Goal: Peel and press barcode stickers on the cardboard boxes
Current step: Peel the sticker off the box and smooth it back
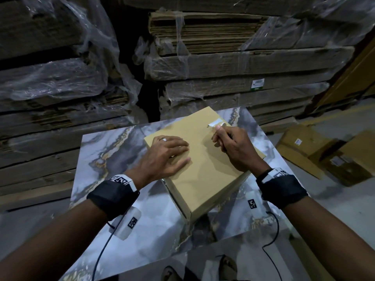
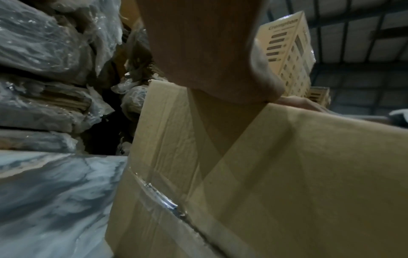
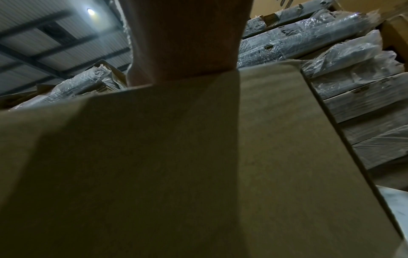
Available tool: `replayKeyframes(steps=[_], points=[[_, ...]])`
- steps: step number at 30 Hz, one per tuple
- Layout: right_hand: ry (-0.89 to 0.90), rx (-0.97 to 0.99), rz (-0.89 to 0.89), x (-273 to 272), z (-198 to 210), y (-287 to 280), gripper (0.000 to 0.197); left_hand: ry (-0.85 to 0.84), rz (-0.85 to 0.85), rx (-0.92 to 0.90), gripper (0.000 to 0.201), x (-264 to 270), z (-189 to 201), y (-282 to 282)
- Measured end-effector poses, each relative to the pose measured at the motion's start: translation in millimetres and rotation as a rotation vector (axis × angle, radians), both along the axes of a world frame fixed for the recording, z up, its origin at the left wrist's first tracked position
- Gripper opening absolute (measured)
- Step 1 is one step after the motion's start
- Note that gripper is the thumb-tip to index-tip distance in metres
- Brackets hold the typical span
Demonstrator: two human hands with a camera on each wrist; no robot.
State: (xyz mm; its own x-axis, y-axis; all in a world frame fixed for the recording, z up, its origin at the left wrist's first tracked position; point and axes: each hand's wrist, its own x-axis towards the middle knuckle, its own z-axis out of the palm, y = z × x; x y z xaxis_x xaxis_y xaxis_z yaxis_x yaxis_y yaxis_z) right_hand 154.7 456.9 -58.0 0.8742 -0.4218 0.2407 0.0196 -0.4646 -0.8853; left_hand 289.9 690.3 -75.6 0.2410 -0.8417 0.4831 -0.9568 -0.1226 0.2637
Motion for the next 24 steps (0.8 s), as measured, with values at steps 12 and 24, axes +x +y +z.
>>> replayKeyframes(steps=[12, 24], points=[[0.019, -0.100, 0.016, -2.9, 7.1, 5.0, 0.047, -0.154, 0.117, 0.382, 0.074, -11.1, 6.2, -1.7], [0.015, -0.069, -0.003, -3.2, 4.7, 2.9, 0.047, 0.022, -0.016, 0.047, 0.055, -8.1, 0.8, -0.1]])
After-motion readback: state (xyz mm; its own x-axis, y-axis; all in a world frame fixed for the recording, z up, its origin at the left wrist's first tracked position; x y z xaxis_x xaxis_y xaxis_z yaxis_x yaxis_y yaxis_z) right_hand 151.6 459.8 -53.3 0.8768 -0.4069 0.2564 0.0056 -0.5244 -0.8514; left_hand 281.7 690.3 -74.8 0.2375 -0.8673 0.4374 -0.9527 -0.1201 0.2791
